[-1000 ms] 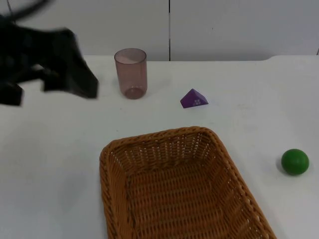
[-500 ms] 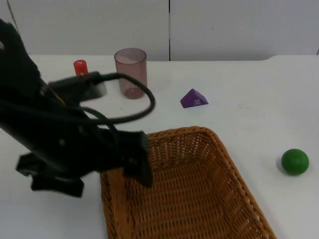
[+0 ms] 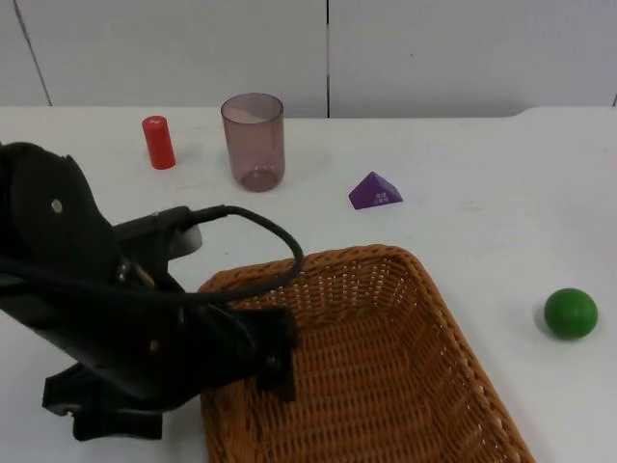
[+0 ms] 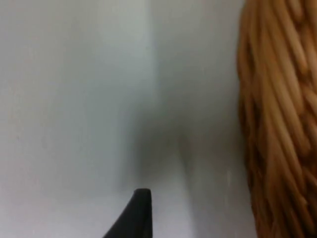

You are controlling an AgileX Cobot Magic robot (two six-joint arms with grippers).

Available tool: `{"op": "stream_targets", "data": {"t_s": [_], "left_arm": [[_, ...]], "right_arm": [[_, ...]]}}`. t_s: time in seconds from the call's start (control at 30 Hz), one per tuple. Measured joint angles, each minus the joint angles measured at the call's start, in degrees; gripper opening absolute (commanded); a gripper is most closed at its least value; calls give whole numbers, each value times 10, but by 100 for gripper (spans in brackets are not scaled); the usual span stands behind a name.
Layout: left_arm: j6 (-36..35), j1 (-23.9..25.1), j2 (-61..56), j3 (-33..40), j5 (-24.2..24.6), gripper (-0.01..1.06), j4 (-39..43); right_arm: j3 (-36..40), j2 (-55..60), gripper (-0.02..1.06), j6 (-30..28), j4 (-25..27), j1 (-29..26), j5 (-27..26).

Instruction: Pick up the basket with the left hand and place the triangular block into the basket with the right hand.

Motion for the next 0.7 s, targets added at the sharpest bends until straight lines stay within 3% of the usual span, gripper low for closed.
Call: {"op": "stream_targets", "data": {"t_s": [0.33,0.5,0.7], "left_arm": [[-4,-23,22,0,5,105,-13],[-2,-32,22,-7,31,105,-13],[14,-32,24,-49,49,105,-13]], "right_arm": [[0,0,105,0,0,0,-4],[0,0,105,0,0,0,-4],[0,0,105,-1,0,0,-4]]}}
